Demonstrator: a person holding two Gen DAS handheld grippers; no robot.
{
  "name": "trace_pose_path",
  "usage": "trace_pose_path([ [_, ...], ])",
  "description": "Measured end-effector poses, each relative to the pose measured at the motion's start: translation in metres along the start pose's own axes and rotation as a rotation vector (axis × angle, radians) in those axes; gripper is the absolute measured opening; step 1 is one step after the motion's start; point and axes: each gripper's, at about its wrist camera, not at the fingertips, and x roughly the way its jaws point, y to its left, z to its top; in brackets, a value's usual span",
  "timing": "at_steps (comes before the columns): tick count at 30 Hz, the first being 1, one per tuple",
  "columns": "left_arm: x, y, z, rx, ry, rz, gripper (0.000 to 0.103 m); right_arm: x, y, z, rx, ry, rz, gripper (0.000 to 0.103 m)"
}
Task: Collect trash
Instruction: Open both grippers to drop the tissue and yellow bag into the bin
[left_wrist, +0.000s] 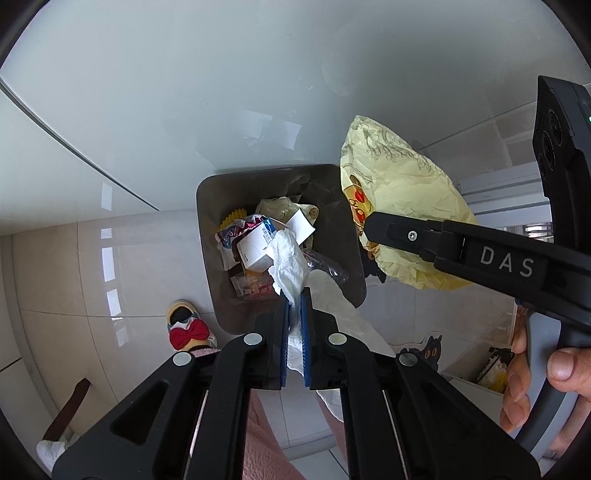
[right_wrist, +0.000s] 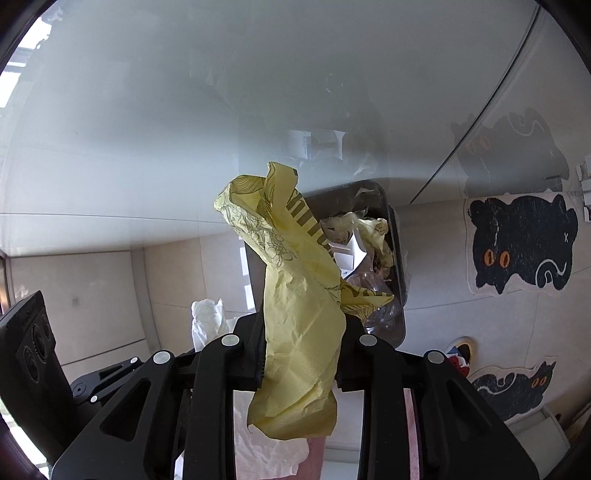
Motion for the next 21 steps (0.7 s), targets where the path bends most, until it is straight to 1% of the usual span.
trace_pose_path([
  [1, -0.001, 0.001, 0.001, -0.004, -0.006, 0.0, 0.005, -0.001, -0.001, 0.0, 0.011, -0.005, 0.004, 0.041],
  [2, -0.003, 0.002, 0.002, -0.01, -0.013, -0.001, 0.009, -0.002, -0.003, 0.001, 0.024, -0.009, 0.01, 0.052],
  [3, -0.004, 0.002, 0.002, -0.014, -0.016, -0.002, 0.016, -0.003, -0.005, 0.001, 0.034, -0.012, 0.012, 0.055],
  [5, -0.006, 0.004, 0.004, -0.018, -0.029, 0.001, 0.024, -0.004, -0.006, 0.002, 0.047, -0.019, 0.012, 0.056],
  [6, -0.008, 0.005, 0.004, -0.02, -0.036, 0.003, 0.027, -0.005, -0.006, 0.002, 0.051, -0.023, 0.014, 0.056],
  [7, -0.009, 0.005, 0.005, -0.024, -0.039, 0.0, 0.028, -0.006, -0.006, 0.003, 0.055, -0.027, 0.017, 0.057],
  [8, -0.011, 0.006, 0.005, -0.028, -0.042, 0.0, 0.03, -0.007, -0.006, 0.004, 0.059, -0.03, 0.022, 0.061],
  [9, -0.012, 0.006, 0.005, -0.031, -0.046, 0.0, 0.034, -0.009, -0.006, 0.004, 0.065, -0.034, 0.026, 0.063],
  [10, -0.014, 0.006, 0.005, -0.033, -0.05, -0.001, 0.036, -0.01, -0.006, 0.005, 0.069, -0.038, 0.028, 0.065],
  [11, -0.015, 0.006, 0.005, -0.033, -0.051, 0.001, 0.038, -0.011, -0.006, 0.005, 0.073, -0.04, 0.033, 0.071],
  [13, -0.015, 0.007, 0.006, -0.035, -0.055, 0.006, 0.042, -0.012, -0.007, 0.006, 0.079, -0.044, 0.034, 0.074],
  [15, -0.016, 0.007, 0.005, -0.04, -0.063, 0.012, 0.052, -0.013, -0.007, 0.006, 0.089, -0.048, 0.036, 0.081],
  [16, -0.018, 0.008, 0.005, -0.043, -0.067, 0.018, 0.054, -0.014, -0.008, 0.006, 0.092, -0.052, 0.035, 0.086],
  [18, -0.02, 0.01, 0.003, -0.053, -0.075, 0.024, 0.061, -0.016, -0.009, 0.006, 0.094, -0.053, 0.041, 0.088],
  [20, -0.023, 0.011, 0.002, -0.067, -0.078, 0.025, 0.062, -0.019, -0.008, 0.005, 0.102, -0.056, 0.058, 0.093],
  [21, -0.025, 0.012, 0.002, -0.074, -0.079, 0.027, 0.062, -0.021, -0.008, 0.006, 0.103, -0.059, 0.062, 0.093],
])
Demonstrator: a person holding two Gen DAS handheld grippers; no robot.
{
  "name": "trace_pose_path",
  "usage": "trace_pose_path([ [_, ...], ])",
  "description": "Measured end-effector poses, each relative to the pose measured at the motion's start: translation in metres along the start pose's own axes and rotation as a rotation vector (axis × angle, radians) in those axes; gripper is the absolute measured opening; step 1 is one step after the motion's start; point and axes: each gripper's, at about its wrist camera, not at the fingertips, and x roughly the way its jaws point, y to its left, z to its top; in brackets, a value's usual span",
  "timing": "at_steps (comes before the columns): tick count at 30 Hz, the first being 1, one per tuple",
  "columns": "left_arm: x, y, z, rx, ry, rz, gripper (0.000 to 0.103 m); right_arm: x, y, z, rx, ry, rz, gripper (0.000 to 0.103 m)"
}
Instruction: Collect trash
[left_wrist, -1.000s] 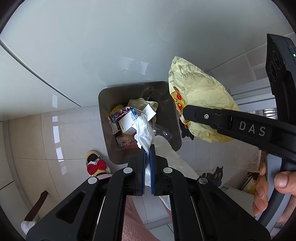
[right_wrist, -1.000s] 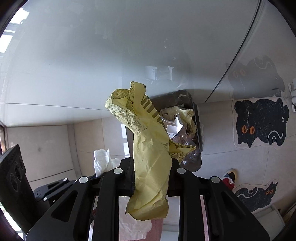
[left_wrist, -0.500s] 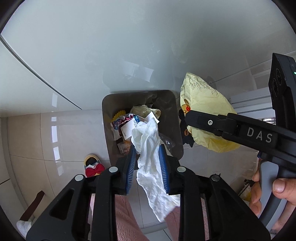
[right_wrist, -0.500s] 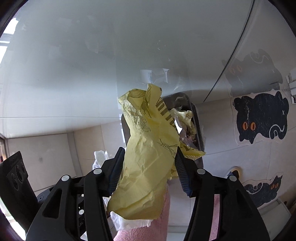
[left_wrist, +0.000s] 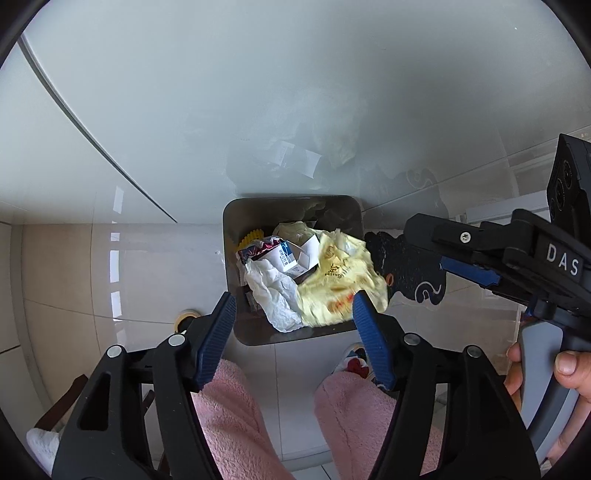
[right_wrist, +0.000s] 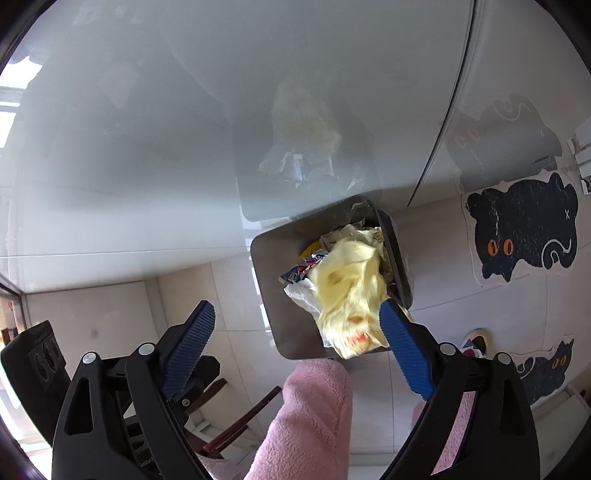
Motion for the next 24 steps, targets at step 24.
trace_pose_path([
  [24, -0.177, -0.05, -0.002, 0.088, -0.216, 0.097, 0.095, -0.187, 0.07, -0.029, -0.268, -0.21, -0.132, 0.1],
])
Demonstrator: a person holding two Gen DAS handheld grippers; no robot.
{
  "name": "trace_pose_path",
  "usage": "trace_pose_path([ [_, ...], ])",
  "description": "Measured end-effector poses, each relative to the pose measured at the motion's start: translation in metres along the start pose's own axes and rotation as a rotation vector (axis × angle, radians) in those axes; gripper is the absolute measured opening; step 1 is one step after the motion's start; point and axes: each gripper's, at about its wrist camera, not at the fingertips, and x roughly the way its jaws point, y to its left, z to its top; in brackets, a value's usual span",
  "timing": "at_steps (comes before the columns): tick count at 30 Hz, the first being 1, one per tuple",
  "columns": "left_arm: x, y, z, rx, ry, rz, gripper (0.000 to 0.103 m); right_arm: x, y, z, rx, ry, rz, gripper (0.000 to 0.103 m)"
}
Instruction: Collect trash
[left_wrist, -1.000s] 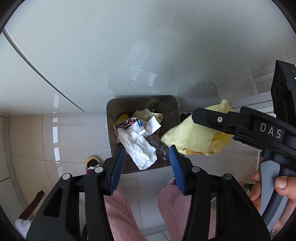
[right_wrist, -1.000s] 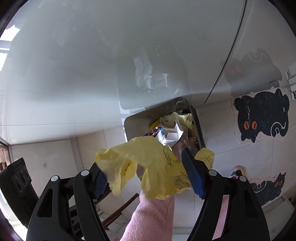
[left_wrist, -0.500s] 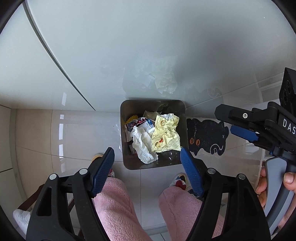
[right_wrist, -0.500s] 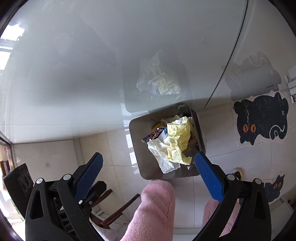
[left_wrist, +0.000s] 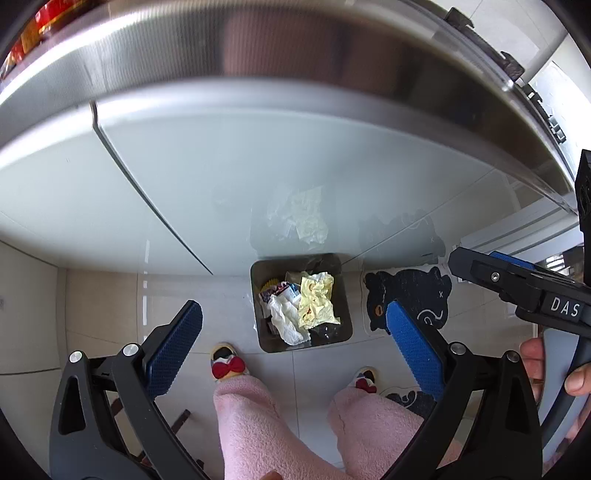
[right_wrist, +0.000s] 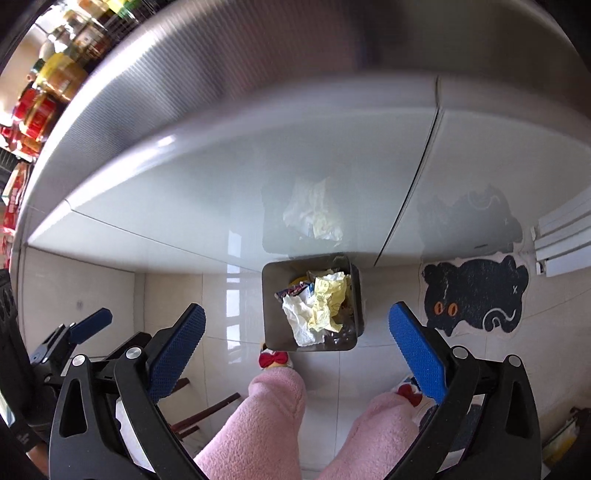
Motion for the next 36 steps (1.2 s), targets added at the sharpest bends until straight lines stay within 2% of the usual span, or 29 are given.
trace_pose_path([
  [7, -0.094, -0.021, 0.034, 0.029, -0.171, 0.061, 0.095, -0.089, 0.019, 0.022, -0.167, -0.168, -0.051, 0.1],
  [12, -0.158, -0.037, 0.054, 0.056, -0.284, 0.092, 0.095, -0.149, 0.024, 0.034, -0.175, -0.252, -0.049, 0.1],
  [18, -0.218, -0.057, 0.067, 0.086, -0.371, 0.107, 0.095, -0.209, 0.034, 0.041, -0.167, -0.352, -0.045, 0.1],
  [25, -0.26, -0.064, 0.075, 0.078, -0.466, 0.118, 0.095, -0.25, 0.053, 0.048, -0.203, -0.453, -0.114, 0.1],
  [29, -0.27, -0.062, 0.08, 0.058, -0.485, 0.136, 0.095, -0.264, 0.055, 0.051, -0.208, -0.479, -0.139, 0.1],
  [36, -0.279, -0.059, 0.089, 0.034, -0.507, 0.12, 0.095, -0.277, 0.055, 0.057, -0.202, -0.514, -0.145, 0.1],
])
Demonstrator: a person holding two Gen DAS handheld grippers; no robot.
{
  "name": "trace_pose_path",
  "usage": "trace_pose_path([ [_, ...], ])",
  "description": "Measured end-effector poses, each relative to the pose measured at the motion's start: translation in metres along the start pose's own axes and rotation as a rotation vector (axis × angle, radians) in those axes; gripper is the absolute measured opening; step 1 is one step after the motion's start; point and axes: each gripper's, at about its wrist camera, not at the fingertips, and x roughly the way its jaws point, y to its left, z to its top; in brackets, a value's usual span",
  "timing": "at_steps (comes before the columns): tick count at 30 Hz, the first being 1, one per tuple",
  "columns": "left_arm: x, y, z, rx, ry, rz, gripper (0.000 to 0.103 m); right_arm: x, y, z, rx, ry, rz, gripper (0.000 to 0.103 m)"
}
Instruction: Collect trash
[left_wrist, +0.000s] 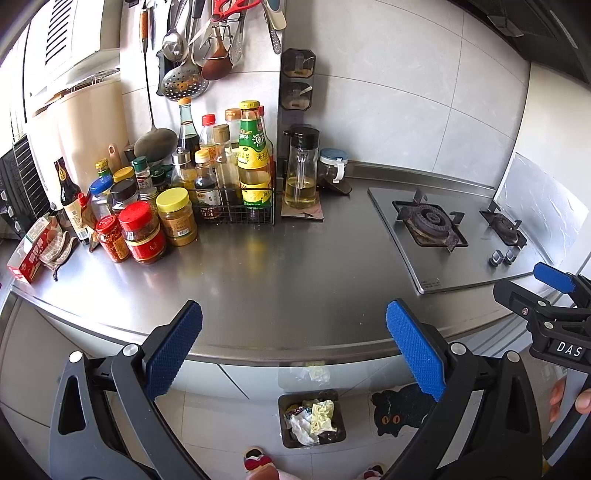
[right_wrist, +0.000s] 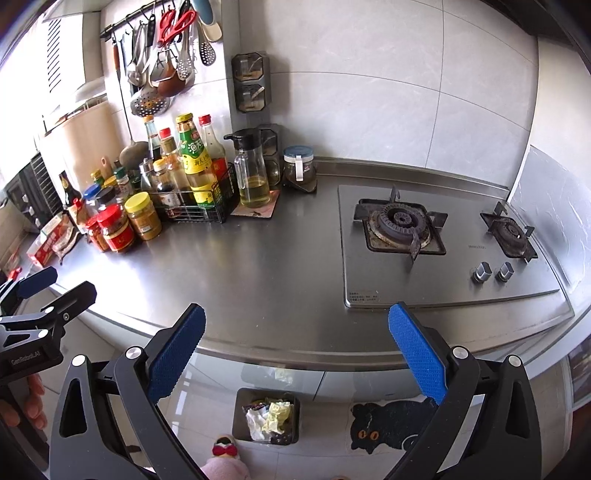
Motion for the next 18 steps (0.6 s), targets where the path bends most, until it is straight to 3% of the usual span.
trace_pose_path([
  [18, 0.006, -0.008, 0.018, 0.002, -0.02, -0.019, 0.095, -0.005, -0.003, 0.015, 0.006, -0.047, -0.032, 0.1],
])
